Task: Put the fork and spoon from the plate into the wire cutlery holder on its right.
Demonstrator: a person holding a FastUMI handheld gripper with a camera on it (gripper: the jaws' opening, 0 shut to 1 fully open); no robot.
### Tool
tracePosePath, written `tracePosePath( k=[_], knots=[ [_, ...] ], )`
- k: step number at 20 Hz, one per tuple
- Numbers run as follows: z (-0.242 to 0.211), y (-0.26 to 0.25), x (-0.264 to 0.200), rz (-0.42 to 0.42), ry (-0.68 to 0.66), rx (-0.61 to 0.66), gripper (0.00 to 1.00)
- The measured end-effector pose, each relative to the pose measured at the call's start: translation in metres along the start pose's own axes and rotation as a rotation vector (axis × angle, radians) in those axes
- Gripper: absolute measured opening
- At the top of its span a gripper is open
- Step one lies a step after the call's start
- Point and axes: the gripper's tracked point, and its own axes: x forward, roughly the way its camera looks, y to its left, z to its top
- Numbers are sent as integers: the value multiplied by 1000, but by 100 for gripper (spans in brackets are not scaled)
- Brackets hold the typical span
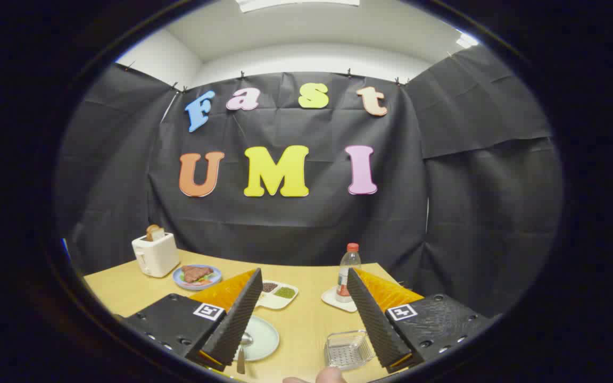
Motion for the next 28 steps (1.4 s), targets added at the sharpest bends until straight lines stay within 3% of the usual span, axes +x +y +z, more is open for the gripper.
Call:
tracePosePath(
  k=[10,14,21,28],
  knots=[
    [12,-20,-11,41,-56,-14,95],
    [-8,-10,-10,63,-21,-9,95],
    [3,-4,-8,64,-38,13,95],
    [-4,31,-12,110,34,31,95]
  ],
)
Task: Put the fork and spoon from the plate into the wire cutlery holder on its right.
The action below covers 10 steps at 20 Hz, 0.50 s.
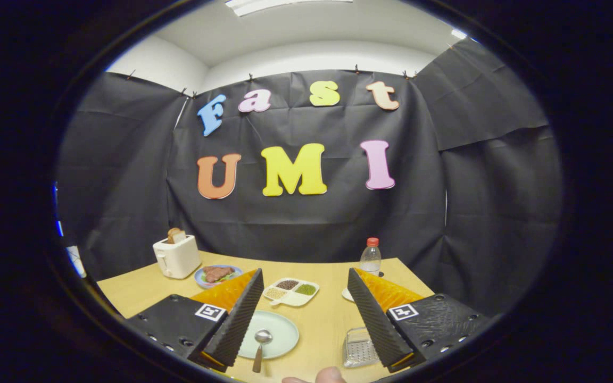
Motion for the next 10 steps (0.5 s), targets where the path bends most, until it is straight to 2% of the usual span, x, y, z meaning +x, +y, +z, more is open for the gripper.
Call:
tracePosePath(
  k=[7,10],
  knots=[
    [-9,34,22,19,166,-28,95],
    [-37,40,24,13,249,-41,95]
  ],
)
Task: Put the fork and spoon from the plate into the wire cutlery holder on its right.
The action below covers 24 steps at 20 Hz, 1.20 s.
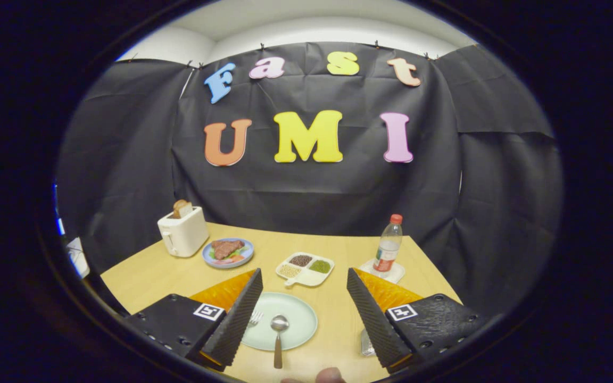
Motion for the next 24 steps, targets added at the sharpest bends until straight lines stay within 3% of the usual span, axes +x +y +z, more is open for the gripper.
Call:
tracePosePath(
  k=[3,12,19,23,24],
  knots=[
    [-31,20,3,59,142,32,95],
    [-117,28,8,51,498,24,95],
    [-168,37,3,64,657,89,95],
    [-184,39,3,64,696,80,79],
    [-189,37,4,60,705,68,80]
  ],
)
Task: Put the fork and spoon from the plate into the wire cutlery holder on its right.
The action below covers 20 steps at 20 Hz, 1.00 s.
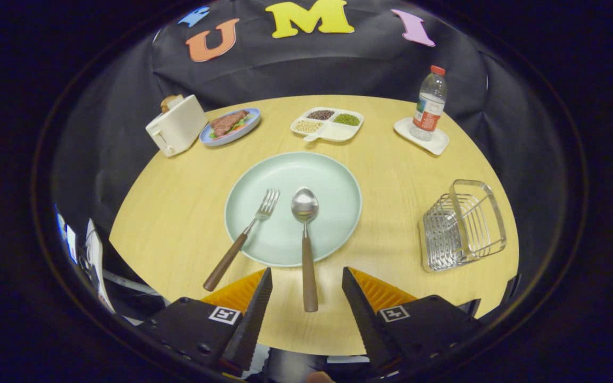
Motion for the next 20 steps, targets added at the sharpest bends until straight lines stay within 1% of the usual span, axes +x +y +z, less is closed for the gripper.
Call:
tracePosePath(
  k=[1,2,4,6,7,8,9,10,11,16,20],
  knots=[
    [-3,-2,3,-8,7,-9,79],
    [-5,-1,7,2,17,-10,77],
    [-10,0,12,17,43,-1,65],
    [-12,-2,18,9,69,21,37],
    [-12,0,17,19,78,34,29],
    [-10,0,14,25,81,38,12],
    [-12,-1,19,27,78,42,12],
    [-10,-2,19,28,72,43,5],
    [-10,-2,18,35,69,51,1],
    [-2,-3,5,97,47,105,0],
    [0,-9,-22,136,55,123,0]
  ],
)
